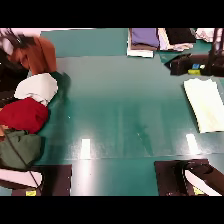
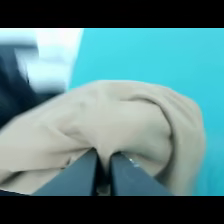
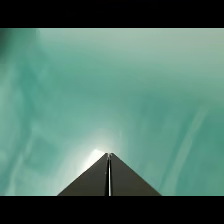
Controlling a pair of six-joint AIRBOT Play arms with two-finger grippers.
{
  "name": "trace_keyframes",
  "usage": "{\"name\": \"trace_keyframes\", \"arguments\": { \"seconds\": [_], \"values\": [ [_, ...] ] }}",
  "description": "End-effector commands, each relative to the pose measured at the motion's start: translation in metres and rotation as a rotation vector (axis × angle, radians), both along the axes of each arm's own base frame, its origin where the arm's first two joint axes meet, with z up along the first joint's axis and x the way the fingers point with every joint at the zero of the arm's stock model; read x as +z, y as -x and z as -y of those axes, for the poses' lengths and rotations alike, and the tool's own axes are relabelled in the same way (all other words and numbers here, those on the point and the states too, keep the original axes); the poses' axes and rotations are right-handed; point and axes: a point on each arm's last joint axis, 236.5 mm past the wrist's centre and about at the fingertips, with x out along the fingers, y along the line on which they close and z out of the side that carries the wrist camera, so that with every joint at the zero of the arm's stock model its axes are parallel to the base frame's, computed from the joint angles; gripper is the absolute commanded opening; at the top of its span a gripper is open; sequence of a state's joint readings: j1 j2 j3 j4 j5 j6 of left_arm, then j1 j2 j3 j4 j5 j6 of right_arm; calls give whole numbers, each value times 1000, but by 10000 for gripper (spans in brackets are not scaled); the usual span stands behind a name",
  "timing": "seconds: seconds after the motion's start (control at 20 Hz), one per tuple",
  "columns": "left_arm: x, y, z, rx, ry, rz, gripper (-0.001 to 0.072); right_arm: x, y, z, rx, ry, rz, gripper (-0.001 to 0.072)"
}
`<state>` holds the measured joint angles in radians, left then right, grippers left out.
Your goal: Fold the shirts.
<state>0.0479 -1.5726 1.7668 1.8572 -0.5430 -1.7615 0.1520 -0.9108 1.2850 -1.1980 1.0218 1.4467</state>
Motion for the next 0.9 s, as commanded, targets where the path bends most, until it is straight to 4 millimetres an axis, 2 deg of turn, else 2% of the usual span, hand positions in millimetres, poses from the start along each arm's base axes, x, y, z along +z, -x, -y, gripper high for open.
{"name": "trace_keyframes", "arguments": {
  "seconds": [0.0, 0.05, 0.1, 0.2, 0.25, 0.35, 0.5, 0.65, 0.7, 0.75, 0.8, 0.85],
  "values": [
    [164, 70, 51, -114, -128, 280, 27, 71, -9, 4, -27, -32, 189, 15],
    [197, 98, 74, -162, -157, 338, 27, 93, -8, 4, -31, -43, 243, 15],
    [222, 125, 97, -209, -167, 379, 27, 111, -5, 5, -33, -50, 285, 15],
    [243, 166, 138, -304, -162, 398, 27, 143, 1, 6, -34, -62, 356, 14],
    [241, 180, 157, -352, -157, 374, 27, 156, 5, 7, -34, -67, 384, 15],
    [213, 197, 200, -457, -132, 254, 27, 180, 13, 8, -34, -77, 438, 15],
    [134, 221, 285, -672, -75, -13, 28, 203, 22, 9, -33, -85, 488, 15],
    [56, 251, 371, -891, -43, -199, 32, 208, 27, 9, -26, -84, 493, 15],
    [33, 262, 393, -945, -13, -259, 202, 206, 28, 8, -22, -80, 482, 15],
    [16, 269, 409, -979, 15, -305, 518, 202, 29, 8, -17, -74, 467, 15],
    [7, 268, 412, -982, 19, -328, 565, 198, 29, 7, -13, -70, 454, 15],
    [7, 261, 405, -957, 3, -322, 560, 196, 30, 7, -9, -66, 444, 15]
  ]
}}
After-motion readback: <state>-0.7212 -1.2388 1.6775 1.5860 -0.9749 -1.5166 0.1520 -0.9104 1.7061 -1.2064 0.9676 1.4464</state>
